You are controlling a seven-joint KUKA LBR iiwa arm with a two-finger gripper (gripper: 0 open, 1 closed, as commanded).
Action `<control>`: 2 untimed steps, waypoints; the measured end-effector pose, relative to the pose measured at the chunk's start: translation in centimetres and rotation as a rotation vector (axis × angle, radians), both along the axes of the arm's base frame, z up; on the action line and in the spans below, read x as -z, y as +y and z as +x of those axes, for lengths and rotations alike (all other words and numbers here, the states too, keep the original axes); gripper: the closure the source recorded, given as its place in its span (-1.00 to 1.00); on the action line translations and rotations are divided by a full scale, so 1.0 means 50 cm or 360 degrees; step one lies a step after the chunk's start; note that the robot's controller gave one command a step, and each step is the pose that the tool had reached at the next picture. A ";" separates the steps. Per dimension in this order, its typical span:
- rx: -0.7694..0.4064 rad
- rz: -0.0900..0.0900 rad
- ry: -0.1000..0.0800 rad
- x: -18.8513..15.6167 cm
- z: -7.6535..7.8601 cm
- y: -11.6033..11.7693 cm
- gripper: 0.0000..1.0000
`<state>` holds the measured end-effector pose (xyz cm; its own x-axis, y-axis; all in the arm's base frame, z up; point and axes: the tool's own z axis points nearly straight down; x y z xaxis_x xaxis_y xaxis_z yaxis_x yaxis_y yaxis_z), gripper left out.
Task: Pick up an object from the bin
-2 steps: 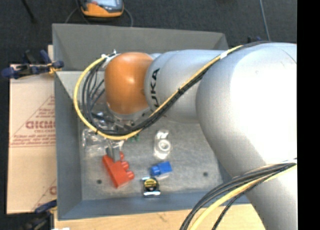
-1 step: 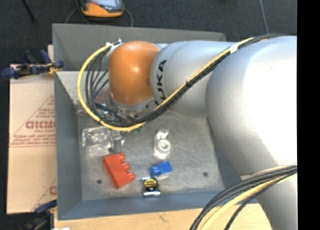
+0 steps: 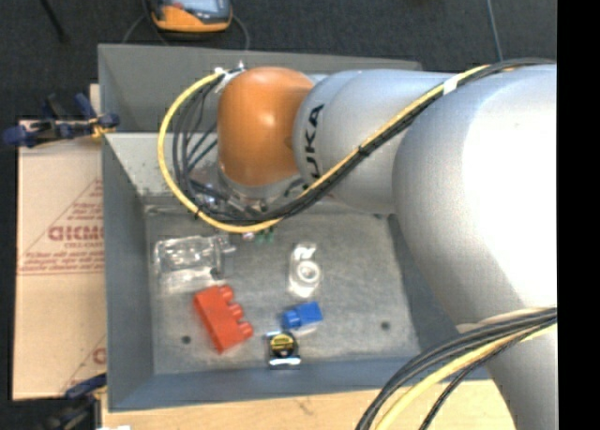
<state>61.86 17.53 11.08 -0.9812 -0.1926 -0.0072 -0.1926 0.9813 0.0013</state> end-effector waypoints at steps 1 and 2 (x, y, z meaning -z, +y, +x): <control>-0.0143 -0.0005 0.0006 0.084 0.029 0.041 -1.00; -0.0136 -0.0001 0.0004 0.082 0.031 0.040 -1.00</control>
Offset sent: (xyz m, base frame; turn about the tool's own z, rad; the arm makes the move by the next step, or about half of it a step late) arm 0.0135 0.0220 -0.0408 -0.0911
